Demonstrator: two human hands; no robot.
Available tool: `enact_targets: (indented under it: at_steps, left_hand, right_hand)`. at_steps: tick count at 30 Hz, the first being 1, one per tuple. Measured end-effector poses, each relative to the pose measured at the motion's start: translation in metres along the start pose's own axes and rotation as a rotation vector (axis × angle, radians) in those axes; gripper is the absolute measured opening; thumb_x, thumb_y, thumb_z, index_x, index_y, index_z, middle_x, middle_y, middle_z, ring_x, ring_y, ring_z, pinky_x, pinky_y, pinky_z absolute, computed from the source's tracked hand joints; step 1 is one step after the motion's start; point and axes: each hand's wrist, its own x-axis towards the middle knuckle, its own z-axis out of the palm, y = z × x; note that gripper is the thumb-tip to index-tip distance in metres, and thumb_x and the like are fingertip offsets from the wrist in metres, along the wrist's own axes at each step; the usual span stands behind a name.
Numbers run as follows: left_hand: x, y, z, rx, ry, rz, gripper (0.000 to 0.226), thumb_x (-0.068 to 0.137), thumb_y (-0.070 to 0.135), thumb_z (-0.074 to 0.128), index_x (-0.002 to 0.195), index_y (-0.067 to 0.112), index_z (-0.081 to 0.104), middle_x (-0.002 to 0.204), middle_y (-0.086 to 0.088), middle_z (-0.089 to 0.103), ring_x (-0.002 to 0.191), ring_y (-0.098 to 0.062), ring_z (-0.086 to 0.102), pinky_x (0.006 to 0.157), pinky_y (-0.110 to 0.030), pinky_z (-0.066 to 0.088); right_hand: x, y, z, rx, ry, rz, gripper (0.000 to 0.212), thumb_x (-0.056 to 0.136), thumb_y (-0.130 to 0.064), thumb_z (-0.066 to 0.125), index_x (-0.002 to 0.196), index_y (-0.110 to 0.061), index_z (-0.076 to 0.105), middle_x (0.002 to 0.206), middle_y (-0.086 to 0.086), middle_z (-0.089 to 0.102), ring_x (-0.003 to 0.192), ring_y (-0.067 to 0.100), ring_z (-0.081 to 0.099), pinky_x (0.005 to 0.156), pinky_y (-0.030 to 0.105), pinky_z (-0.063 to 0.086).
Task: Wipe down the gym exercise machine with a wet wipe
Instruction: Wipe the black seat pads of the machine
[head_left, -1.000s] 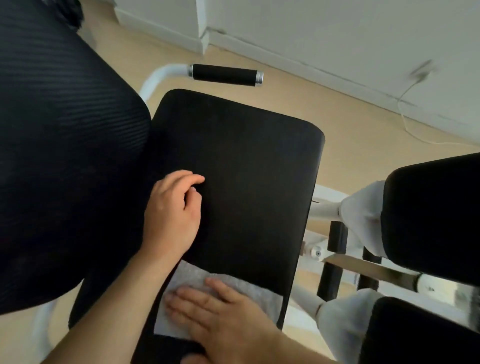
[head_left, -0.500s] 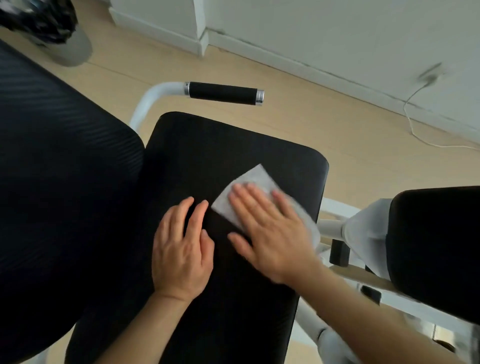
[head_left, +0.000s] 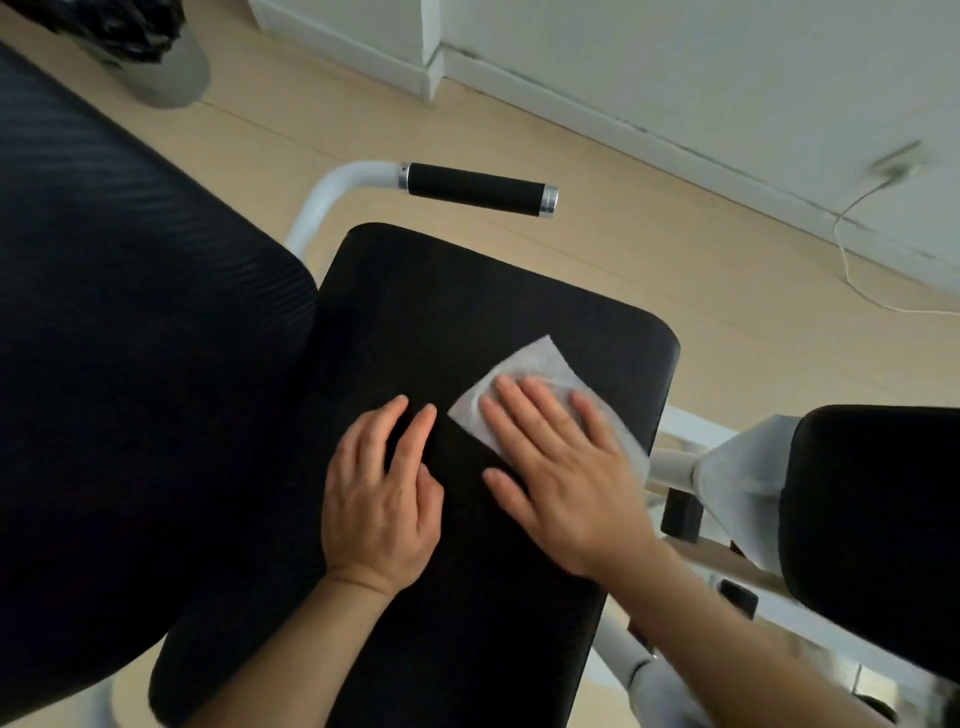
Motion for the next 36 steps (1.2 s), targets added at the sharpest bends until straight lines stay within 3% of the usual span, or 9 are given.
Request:
enact_targets:
  at_steps: [3, 6, 12, 18, 25, 27, 31, 34, 36]
  left_hand:
    - [0.0, -0.002, 0.002, -0.006, 0.0, -0.01, 0.048, 0.088, 0.019, 0.041, 0.133, 0.012, 0.055, 0.137, -0.012, 0.049, 0.124, -0.031, 0.045, 0.1, -0.046, 0.044]
    - [-0.002, -0.001, 0.001, -0.033, -0.002, -0.026, 0.047, 0.088, 0.019, 0.041, 0.132, 0.013, 0.056, 0.136, -0.011, 0.051, 0.124, -0.031, 0.046, 0.1, -0.047, 0.044]
    - [-0.003, -0.003, -0.014, -0.215, -0.037, -0.079, 0.045, 0.087, 0.018, 0.036, 0.125, 0.012, 0.058, 0.135, -0.007, 0.052, 0.124, -0.022, 0.045, 0.101, -0.04, 0.046]
    - [-0.117, -0.028, -0.061, -0.191, -0.044, -0.248, 0.035, 0.09, 0.016, 0.052, 0.123, 0.02, 0.062, 0.136, 0.002, 0.05, 0.124, -0.014, 0.045, 0.094, -0.025, 0.046]
    - [-0.212, -0.079, -0.081, -0.366, 0.068, -0.579, 0.036, 0.098, 0.016, 0.049, 0.132, 0.024, 0.056, 0.134, 0.009, 0.05, 0.123, 0.001, 0.045, 0.095, 0.0, 0.032]
    - [-0.212, -0.089, -0.082, -0.41, 0.131, -0.623, 0.035, 0.098, 0.011, 0.049, 0.13, 0.021, 0.057, 0.132, 0.007, 0.052, 0.12, 0.001, 0.045, 0.095, 0.002, 0.029]
    - [-0.208, -0.108, -0.078, -0.455, 0.161, -0.743, 0.034, 0.096, 0.023, 0.057, 0.129, 0.022, 0.054, 0.126, 0.005, 0.053, 0.111, -0.001, 0.047, 0.087, -0.007, 0.039]
    - [-0.204, -0.114, -0.076, -0.517, 0.105, -0.776, 0.035, 0.092, 0.033, 0.062, 0.126, 0.026, 0.055, 0.115, 0.01, 0.053, 0.099, 0.0, 0.05, 0.075, -0.004, 0.04]
    - [-0.201, -0.119, -0.079, -0.489, 0.134, -0.815, 0.026, 0.091, 0.029, 0.065, 0.116, 0.026, 0.062, 0.106, 0.01, 0.056, 0.09, -0.001, 0.052, 0.068, -0.003, 0.038]
  right_hand:
    - [0.056, 0.053, -0.026, -0.029, 0.068, 0.158, 0.061, 0.103, -0.052, 0.013, 0.157, -0.024, 0.012, 0.164, -0.001, 0.01, 0.151, 0.015, 0.004, 0.121, 0.046, 0.01]
    - [0.06, 0.035, -0.021, -0.024, 0.08, 0.3, 0.066, 0.103, -0.053, 0.012, 0.157, -0.017, 0.005, 0.164, 0.003, 0.003, 0.151, 0.017, -0.002, 0.122, 0.046, 0.004]
    - [-0.016, -0.077, 0.029, -0.004, 0.015, 0.005, 0.063, 0.103, -0.049, 0.017, 0.156, -0.016, 0.014, 0.163, 0.001, 0.009, 0.151, 0.016, -0.001, 0.122, 0.046, 0.001]
    - [-0.077, -0.174, 0.064, 0.034, -0.099, -0.369, 0.059, 0.097, -0.05, 0.033, 0.148, -0.021, 0.037, 0.152, 0.002, 0.041, 0.148, 0.02, 0.015, 0.116, 0.049, 0.011]
    - [-0.069, -0.227, 0.091, -0.069, -0.089, -0.622, 0.059, 0.102, -0.05, 0.02, 0.149, -0.019, 0.036, 0.157, 0.0, 0.029, 0.148, 0.02, 0.017, 0.117, 0.046, 0.006]
    - [-0.058, -0.24, 0.09, 0.003, -0.07, -0.649, 0.054, 0.102, -0.045, 0.028, 0.148, -0.019, 0.039, 0.156, -0.001, 0.034, 0.148, 0.015, 0.02, 0.12, 0.043, 0.007]
    - [-0.048, -0.25, 0.086, 0.421, 0.015, -0.532, 0.04, 0.095, -0.023, 0.049, 0.133, -0.015, 0.06, 0.141, 0.001, 0.055, 0.14, 0.013, 0.039, 0.115, 0.043, 0.033]
    - [-0.066, -0.237, 0.079, 0.388, 0.136, -0.451, 0.037, 0.093, -0.017, 0.056, 0.13, -0.012, 0.061, 0.141, 0.006, 0.054, 0.139, 0.02, 0.041, 0.113, 0.045, 0.037]
    - [-0.083, -0.231, 0.078, 0.238, 0.096, -0.392, 0.041, 0.099, -0.026, 0.049, 0.138, -0.014, 0.053, 0.15, 0.006, 0.044, 0.144, 0.022, 0.034, 0.114, 0.048, 0.035]
